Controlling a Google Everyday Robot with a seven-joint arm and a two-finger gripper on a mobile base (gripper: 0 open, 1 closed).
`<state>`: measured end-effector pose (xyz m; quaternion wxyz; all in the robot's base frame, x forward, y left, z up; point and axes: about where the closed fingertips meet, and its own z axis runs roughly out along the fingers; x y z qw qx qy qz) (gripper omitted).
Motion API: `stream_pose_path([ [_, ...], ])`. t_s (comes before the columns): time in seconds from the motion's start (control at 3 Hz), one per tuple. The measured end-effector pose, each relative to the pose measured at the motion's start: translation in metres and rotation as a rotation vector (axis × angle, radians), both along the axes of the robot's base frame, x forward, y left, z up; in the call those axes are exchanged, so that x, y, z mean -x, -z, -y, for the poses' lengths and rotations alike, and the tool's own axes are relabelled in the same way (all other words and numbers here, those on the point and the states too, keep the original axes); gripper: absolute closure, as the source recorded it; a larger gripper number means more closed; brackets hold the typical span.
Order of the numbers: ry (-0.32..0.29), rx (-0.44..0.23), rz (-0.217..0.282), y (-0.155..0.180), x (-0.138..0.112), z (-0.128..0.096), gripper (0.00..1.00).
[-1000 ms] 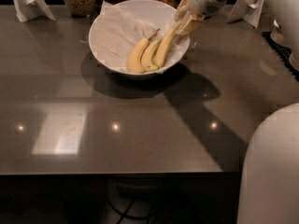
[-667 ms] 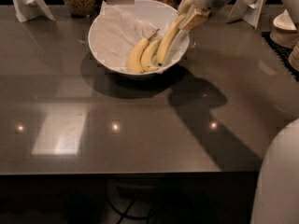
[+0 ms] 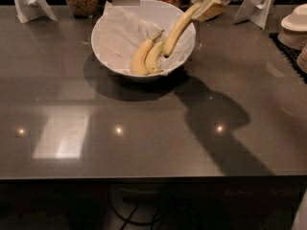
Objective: Pick banana from white bowl
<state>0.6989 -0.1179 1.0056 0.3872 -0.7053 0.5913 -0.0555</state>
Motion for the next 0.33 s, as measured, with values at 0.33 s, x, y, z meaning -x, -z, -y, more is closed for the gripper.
stream_pose_path([
  [0.33, 0.016, -0.039, 0.001, -0.0141, 0.0169, 0.0104, 1.00],
])
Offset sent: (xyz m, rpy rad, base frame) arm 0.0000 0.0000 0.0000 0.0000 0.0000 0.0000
